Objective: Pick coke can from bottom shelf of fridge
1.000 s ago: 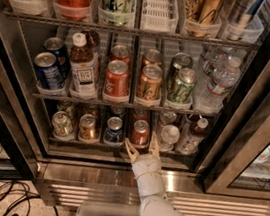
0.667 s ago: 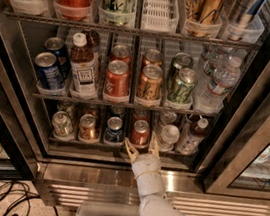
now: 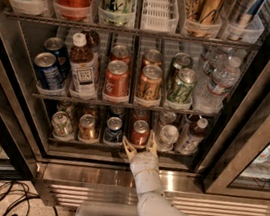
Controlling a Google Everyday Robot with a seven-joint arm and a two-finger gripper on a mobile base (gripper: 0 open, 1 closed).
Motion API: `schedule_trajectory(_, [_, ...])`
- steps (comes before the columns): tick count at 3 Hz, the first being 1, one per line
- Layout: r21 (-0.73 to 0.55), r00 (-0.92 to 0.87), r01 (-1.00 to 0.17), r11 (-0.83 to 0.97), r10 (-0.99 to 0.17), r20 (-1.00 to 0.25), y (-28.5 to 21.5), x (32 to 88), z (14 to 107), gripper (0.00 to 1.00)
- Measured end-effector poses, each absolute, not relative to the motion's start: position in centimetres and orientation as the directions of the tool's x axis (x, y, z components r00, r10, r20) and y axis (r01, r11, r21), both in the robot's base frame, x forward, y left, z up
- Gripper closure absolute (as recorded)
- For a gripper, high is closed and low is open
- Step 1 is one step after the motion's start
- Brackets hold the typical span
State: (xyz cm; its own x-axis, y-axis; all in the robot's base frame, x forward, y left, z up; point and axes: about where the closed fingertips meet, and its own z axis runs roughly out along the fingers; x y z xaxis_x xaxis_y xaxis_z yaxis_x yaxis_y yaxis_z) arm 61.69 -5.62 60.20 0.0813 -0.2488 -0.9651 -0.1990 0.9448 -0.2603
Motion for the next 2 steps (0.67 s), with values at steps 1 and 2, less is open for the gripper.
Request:
schedule_trajectory(1, [-0.252, 0.079, -0.206, 0.945, -0.24, -0.967, -5.18, 62.1, 60.15, 0.31])
schedule_trajectory(2, [-0.246, 0.07, -0.216, 0.945, -0.236, -0.969, -4.9, 62.47, 60.02, 0.31])
